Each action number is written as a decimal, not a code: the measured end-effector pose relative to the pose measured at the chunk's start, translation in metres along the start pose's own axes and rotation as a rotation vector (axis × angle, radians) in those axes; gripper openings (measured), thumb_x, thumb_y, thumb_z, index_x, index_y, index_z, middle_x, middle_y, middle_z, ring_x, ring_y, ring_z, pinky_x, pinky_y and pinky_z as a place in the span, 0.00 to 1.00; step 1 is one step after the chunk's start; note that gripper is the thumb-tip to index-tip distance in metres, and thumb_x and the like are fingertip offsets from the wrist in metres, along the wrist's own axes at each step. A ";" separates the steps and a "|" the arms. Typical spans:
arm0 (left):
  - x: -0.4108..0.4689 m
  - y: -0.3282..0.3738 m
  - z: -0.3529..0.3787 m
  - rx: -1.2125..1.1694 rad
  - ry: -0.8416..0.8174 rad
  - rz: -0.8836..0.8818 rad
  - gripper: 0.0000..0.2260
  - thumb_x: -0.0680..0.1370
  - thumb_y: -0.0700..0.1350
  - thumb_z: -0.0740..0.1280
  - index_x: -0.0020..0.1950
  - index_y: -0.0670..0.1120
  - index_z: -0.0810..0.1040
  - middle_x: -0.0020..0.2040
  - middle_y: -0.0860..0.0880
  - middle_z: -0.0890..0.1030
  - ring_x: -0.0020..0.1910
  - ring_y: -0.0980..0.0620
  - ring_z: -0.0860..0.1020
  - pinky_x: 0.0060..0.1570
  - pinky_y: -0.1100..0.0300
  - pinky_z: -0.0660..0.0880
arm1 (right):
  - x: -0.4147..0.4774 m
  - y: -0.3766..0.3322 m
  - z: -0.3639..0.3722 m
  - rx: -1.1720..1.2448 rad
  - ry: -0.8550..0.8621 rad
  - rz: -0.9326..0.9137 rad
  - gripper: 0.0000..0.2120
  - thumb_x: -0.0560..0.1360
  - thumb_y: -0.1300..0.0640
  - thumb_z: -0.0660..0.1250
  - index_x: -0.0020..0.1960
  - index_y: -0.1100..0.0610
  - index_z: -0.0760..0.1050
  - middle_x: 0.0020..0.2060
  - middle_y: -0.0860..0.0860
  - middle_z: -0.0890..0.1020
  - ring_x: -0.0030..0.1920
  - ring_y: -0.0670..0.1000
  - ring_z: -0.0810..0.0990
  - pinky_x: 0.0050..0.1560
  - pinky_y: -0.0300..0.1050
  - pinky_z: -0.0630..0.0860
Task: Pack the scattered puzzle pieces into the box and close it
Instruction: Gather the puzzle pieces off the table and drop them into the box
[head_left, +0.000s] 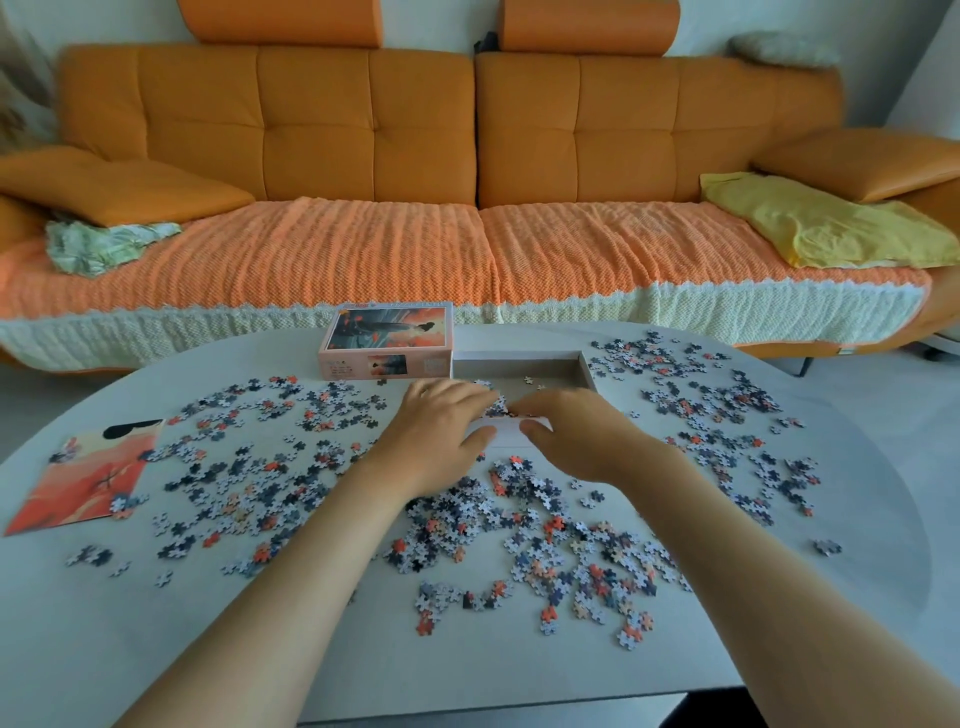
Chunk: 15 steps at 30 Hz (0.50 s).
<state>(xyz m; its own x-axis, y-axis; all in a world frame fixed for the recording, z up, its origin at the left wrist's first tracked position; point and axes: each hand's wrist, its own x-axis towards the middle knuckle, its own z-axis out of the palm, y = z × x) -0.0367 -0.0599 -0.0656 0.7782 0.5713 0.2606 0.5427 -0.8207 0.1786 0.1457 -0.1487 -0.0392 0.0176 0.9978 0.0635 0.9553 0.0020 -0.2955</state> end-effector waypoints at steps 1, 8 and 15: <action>-0.003 0.000 -0.002 -0.034 0.052 0.012 0.20 0.82 0.53 0.58 0.74 0.51 0.68 0.71 0.55 0.70 0.71 0.54 0.63 0.71 0.53 0.56 | -0.002 0.000 -0.002 0.010 0.073 -0.041 0.15 0.81 0.54 0.60 0.66 0.49 0.76 0.62 0.48 0.80 0.61 0.51 0.77 0.63 0.50 0.73; -0.046 0.009 -0.013 -0.145 0.047 0.001 0.12 0.79 0.52 0.63 0.61 0.53 0.75 0.60 0.58 0.73 0.58 0.57 0.71 0.59 0.56 0.72 | -0.024 -0.018 -0.006 0.030 0.010 -0.116 0.13 0.79 0.57 0.62 0.58 0.49 0.82 0.56 0.45 0.81 0.51 0.45 0.79 0.52 0.40 0.74; -0.066 0.014 -0.001 -0.147 -0.195 -0.039 0.25 0.78 0.59 0.63 0.74 0.58 0.65 0.66 0.58 0.65 0.68 0.58 0.60 0.69 0.52 0.64 | -0.032 -0.027 0.013 -0.021 -0.257 -0.035 0.22 0.77 0.63 0.58 0.67 0.46 0.74 0.61 0.47 0.73 0.63 0.51 0.71 0.64 0.51 0.71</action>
<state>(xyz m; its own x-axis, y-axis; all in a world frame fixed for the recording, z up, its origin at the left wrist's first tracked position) -0.0806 -0.1086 -0.0797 0.8117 0.5804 0.0657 0.5327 -0.7816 0.3245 0.1159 -0.1802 -0.0458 -0.0889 0.9811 -0.1721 0.9599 0.0383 -0.2777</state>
